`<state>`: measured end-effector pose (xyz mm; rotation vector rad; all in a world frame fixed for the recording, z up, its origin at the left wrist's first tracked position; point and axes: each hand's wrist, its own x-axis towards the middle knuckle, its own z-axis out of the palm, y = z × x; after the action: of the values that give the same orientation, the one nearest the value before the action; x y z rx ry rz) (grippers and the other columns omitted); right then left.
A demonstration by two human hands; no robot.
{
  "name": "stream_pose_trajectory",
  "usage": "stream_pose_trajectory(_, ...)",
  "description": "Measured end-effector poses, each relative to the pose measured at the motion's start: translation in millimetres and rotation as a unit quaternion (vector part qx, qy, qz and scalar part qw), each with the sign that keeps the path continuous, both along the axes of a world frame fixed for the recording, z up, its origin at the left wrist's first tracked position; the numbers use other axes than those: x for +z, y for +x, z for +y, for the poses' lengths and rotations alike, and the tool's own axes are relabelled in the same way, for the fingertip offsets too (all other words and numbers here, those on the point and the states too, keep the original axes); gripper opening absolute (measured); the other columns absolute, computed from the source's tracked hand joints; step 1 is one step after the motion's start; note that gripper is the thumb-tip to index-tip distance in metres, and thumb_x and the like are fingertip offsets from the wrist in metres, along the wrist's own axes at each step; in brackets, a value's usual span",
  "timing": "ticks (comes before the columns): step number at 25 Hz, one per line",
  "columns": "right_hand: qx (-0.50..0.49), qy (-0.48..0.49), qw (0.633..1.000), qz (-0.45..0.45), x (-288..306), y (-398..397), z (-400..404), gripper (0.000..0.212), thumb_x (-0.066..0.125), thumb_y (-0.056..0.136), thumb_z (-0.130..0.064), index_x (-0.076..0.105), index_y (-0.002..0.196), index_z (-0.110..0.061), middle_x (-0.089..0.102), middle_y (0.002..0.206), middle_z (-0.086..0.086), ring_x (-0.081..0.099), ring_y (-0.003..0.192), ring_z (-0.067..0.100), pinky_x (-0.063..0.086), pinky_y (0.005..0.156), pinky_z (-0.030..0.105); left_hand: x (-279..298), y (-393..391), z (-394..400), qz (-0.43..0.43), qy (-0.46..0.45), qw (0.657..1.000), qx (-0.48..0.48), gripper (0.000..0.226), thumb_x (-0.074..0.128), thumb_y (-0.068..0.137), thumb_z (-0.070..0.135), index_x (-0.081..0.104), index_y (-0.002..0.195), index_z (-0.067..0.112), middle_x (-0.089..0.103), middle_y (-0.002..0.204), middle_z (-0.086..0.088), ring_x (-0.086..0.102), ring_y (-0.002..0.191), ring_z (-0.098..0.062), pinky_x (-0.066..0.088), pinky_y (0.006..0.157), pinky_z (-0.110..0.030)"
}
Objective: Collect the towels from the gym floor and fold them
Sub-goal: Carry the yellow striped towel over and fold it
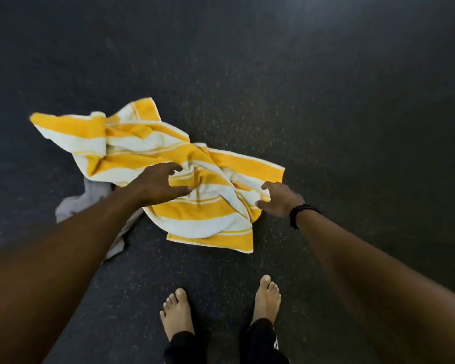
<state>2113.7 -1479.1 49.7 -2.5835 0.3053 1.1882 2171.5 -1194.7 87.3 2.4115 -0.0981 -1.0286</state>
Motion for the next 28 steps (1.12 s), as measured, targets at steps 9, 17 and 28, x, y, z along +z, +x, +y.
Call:
stream_pose_trajectory(9,-0.001,0.013,0.994,0.109,-187.0,-77.8,8.4,0.067,0.062,0.087,-0.045,0.036,0.141,-0.015,0.041,0.14,0.013,0.044,0.125,0.035,0.041,0.102,0.049,-166.1,-37.2,-18.9,0.022,-0.009,1.0,-0.005,0.061,0.07,0.082,0.039,0.05,0.134,0.013,0.053,0.134,-0.009,0.052,0.121,-0.025,0.043,0.095,-0.034)
stream_pose_trajectory(17,-0.073,0.125,0.987,-0.073,-69.7,-38.0,8.8,0.049,0.046,0.099,-0.032,0.039,0.14,-0.007,0.046,0.14,0.017,0.045,0.126,0.035,0.04,0.1,0.044,-63.7,-17.7,-11.1,-0.014,0.014,1.0,-0.02,0.056,0.07,0.083,0.033,0.052,0.131,0.01,0.055,0.132,-0.01,0.051,0.122,-0.026,0.039,0.097,-0.031)
stream_pose_trajectory(28,0.035,0.145,0.927,-0.345,414.5,129.3,-35.4,0.01,0.049,0.095,-0.031,0.044,0.091,-0.023,0.063,0.087,0.011,0.059,0.084,0.033,0.048,0.071,0.043,402.5,82.1,-52.0,-0.194,-0.042,0.98,0.015,0.088,0.059,0.061,0.065,0.051,0.134,0.016,0.054,0.136,-0.004,0.051,0.125,-0.018,0.037,0.102,-0.026)
